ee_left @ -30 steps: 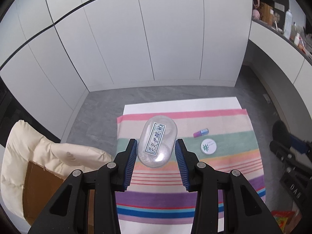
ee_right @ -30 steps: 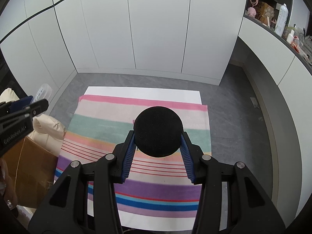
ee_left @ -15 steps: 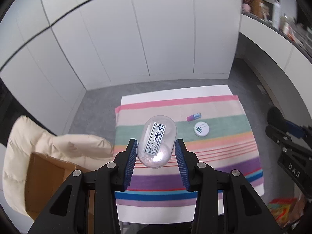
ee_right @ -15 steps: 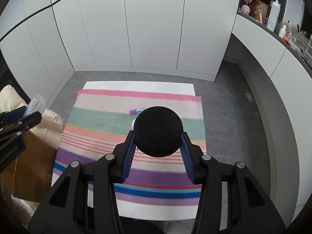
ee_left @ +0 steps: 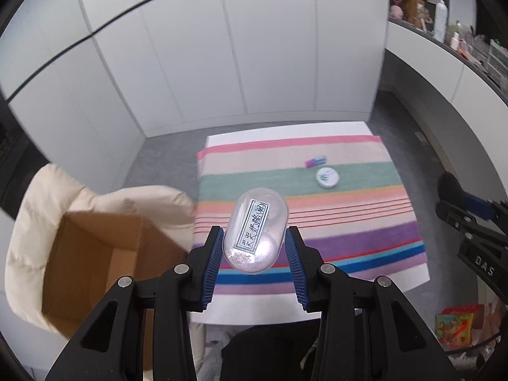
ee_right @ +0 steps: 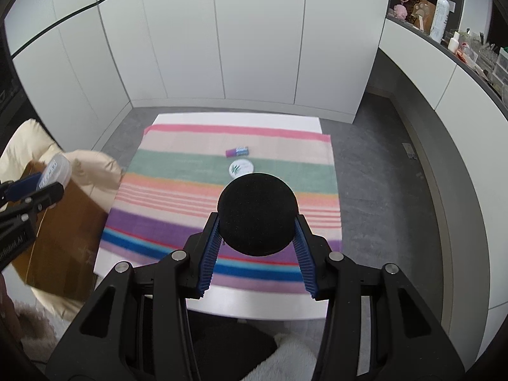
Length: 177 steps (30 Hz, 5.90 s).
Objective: Organize objects
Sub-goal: 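Lift the jar and clear case and carry both toward the cardboard box, then open the left tool over the box while the right tool drops the jar, then withdraw both tools from the box back toward the cloth, then grasp the pink-capped blue tube with the left tool while the right tool grasps the white compact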
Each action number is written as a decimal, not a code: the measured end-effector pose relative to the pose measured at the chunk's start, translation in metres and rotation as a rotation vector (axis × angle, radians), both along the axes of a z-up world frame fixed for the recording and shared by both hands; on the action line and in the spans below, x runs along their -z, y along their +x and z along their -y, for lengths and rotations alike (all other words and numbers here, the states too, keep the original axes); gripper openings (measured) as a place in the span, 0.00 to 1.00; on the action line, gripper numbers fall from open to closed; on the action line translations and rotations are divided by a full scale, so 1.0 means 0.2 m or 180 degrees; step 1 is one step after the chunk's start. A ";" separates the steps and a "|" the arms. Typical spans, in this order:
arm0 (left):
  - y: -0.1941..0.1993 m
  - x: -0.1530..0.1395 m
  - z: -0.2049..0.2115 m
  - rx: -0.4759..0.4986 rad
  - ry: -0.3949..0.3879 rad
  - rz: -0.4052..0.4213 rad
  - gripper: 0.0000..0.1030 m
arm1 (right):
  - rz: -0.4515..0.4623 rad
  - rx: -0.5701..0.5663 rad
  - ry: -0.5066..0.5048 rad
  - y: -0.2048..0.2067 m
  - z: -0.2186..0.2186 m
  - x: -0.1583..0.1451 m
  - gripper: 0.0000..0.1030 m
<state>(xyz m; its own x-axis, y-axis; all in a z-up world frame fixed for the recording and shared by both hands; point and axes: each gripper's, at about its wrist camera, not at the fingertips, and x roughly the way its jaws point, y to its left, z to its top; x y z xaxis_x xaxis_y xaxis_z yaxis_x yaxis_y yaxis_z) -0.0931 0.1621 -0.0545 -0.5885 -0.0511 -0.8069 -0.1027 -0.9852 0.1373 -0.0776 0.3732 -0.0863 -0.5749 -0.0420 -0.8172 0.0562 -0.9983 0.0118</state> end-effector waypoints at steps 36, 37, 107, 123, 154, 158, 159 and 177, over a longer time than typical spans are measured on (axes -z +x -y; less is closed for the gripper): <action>0.25 -0.02 0.51 -0.0530 0.0332 0.0152 0.39 | 0.0175 -0.0494 0.0070 0.34 0.32 0.10 0.46; 0.24 -0.03 0.57 -0.0613 0.0326 0.0116 0.40 | 0.0175 -0.0533 0.0061 0.32 0.35 0.10 0.46; 0.26 0.39 1.79 -0.2348 0.0956 0.0745 0.79 | 0.0300 -0.2299 -0.0004 0.10 1.99 0.31 1.00; 0.38 0.19 1.35 -0.1714 0.0689 0.0473 0.79 | 0.0283 -0.1877 -0.0145 0.21 1.55 0.20 1.00; 0.37 0.33 0.75 -0.0983 0.0267 0.0595 0.79 | 0.0190 -0.1068 -0.0122 0.31 0.87 0.28 1.00; 0.30 0.34 0.68 -0.0880 0.0268 0.0521 0.79 | 0.0182 -0.0834 -0.0203 0.23 0.69 0.31 1.00; 0.27 0.34 0.66 -0.0847 0.0279 0.0502 0.79 | 0.0174 -0.0760 -0.0203 0.21 0.64 0.32 1.00; -0.13 0.51 0.11 -0.0165 0.0006 0.0511 0.80 | 0.0380 0.0164 -0.0234 -0.03 -0.05 0.60 1.00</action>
